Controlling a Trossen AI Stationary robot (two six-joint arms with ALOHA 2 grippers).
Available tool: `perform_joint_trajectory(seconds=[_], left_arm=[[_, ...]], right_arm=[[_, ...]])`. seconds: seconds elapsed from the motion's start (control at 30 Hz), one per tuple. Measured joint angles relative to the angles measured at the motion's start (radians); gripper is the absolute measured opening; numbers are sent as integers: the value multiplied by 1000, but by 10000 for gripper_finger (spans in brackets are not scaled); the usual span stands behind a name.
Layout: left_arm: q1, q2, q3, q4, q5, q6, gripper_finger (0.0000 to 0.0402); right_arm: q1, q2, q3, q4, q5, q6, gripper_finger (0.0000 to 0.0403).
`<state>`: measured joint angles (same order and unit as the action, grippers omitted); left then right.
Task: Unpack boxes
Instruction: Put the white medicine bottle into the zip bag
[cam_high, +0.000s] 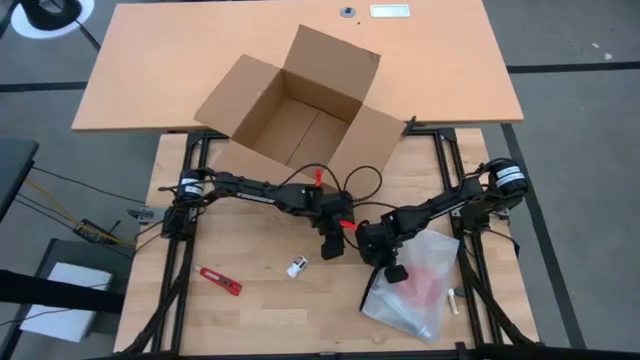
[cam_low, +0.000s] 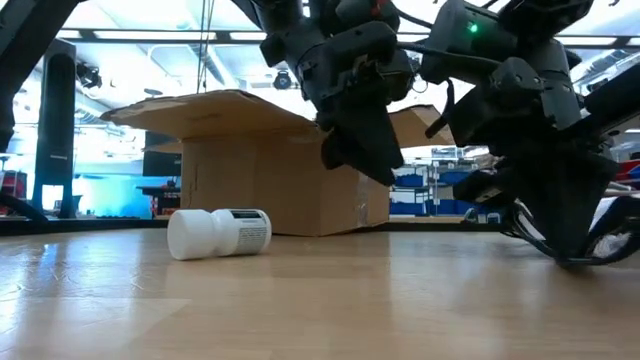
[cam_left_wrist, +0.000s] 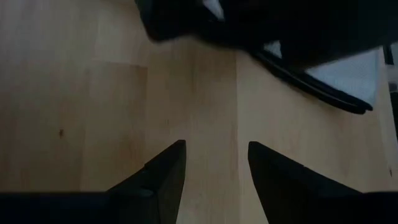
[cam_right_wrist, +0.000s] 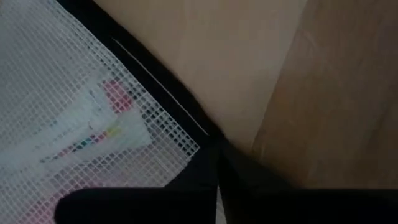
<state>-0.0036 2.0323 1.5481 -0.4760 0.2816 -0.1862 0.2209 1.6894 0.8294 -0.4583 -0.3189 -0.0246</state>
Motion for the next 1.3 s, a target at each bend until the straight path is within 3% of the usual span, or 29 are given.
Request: perform_joint_trajectory(seconds=[0.33, 0.6, 0.87, 0.97, 1.13, 1.3], left_arm=[[-32, -65, 2, 51, 2, -80, 186], [-88, -13, 2, 160, -16, -231, 186], [-142, 123, 1, 261, -50, -142, 186], [-158, 164, 0, 328, -74, -77, 186], [-192, 216, 1, 472, -162, 162, 186], [-207, 252, 1, 549, -165, 204, 186]], right_arm=[[49, -282, 92, -162, 170, 167, 1], [125, -439, 98, -205, 170, 601, 21], [390, -431, 59, -239, 246, 987, 104], [484, -409, 57, -260, 327, 1048, 133], [590, -359, 58, -260, 448, 1097, 160], [632, -306, 58, -257, 480, 1138, 164]])
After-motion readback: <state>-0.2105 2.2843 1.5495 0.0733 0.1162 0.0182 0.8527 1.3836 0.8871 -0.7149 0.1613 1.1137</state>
